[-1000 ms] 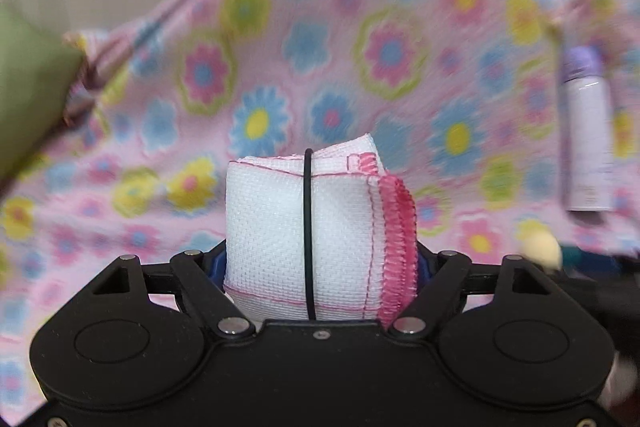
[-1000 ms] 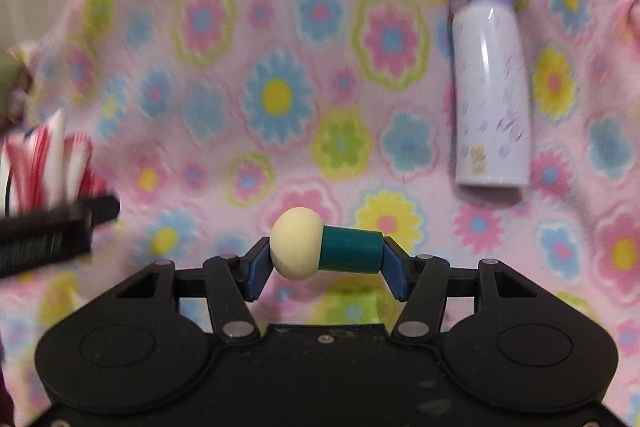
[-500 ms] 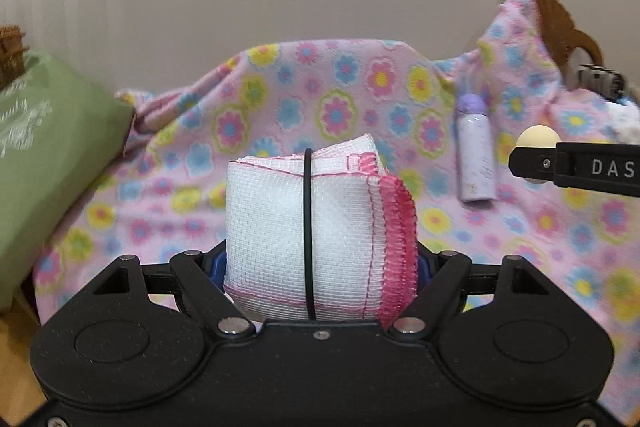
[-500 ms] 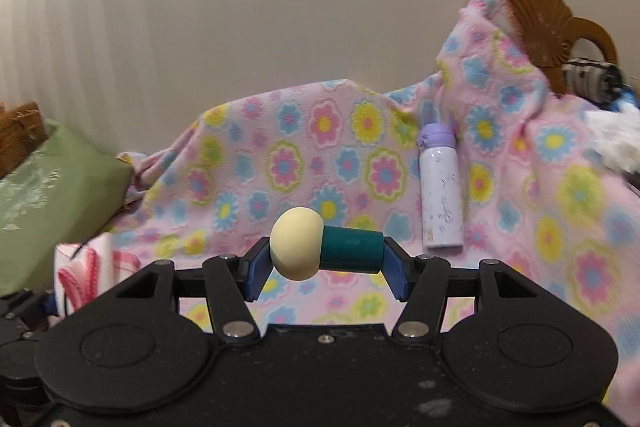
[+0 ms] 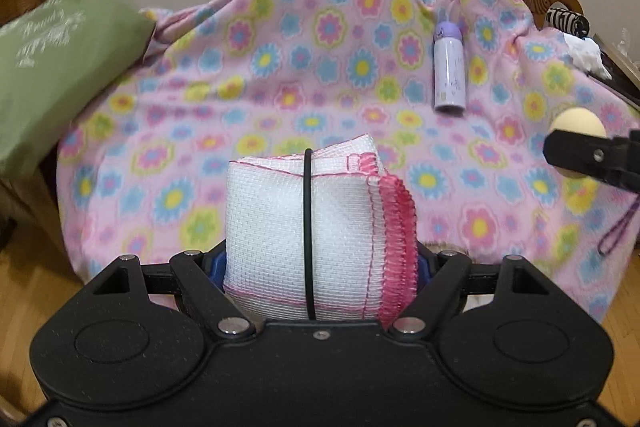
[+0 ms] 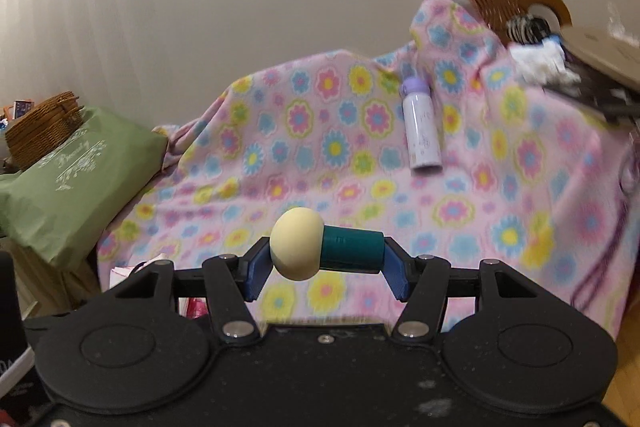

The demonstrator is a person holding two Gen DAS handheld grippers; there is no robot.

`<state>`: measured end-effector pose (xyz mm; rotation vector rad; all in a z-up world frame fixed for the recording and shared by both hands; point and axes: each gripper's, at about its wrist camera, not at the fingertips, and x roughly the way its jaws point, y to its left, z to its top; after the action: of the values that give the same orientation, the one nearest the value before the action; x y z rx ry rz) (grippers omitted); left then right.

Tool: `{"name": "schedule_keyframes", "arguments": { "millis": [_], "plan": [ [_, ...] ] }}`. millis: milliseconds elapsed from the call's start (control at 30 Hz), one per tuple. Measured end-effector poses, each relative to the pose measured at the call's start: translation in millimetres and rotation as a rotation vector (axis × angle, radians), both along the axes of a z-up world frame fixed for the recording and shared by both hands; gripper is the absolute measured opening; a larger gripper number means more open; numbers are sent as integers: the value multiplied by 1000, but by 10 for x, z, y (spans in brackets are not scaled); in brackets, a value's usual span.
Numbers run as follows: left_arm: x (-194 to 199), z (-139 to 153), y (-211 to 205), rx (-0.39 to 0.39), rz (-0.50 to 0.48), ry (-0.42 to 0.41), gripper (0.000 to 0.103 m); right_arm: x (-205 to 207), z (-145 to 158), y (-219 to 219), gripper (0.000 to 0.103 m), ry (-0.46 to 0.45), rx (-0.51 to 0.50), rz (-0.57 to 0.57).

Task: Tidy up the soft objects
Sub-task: 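Lift and carry the packet and applicator over the basket with both grippers, then open both grippers to drop the packet and applicator into the basket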

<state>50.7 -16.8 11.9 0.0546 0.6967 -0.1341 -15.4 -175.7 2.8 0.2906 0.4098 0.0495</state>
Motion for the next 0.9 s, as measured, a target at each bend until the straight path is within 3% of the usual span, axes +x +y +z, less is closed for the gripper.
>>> {"name": "schedule_keyframes", "arguments": {
  "millis": [267, 500, 900],
  "plan": [
    [-155, -106, 25, 4, -8, 29, 76, -28, -259, 81, 58, 139, 14, 29],
    [-140, -244, 24, -7, -13, 94, 76, 15, -311, 99, 58, 186, 4, 26],
    [-132, -274, 37, -15, -1, 102, 76, 98, -320, 166, 58, 218, -12, 54]
  ]
}}
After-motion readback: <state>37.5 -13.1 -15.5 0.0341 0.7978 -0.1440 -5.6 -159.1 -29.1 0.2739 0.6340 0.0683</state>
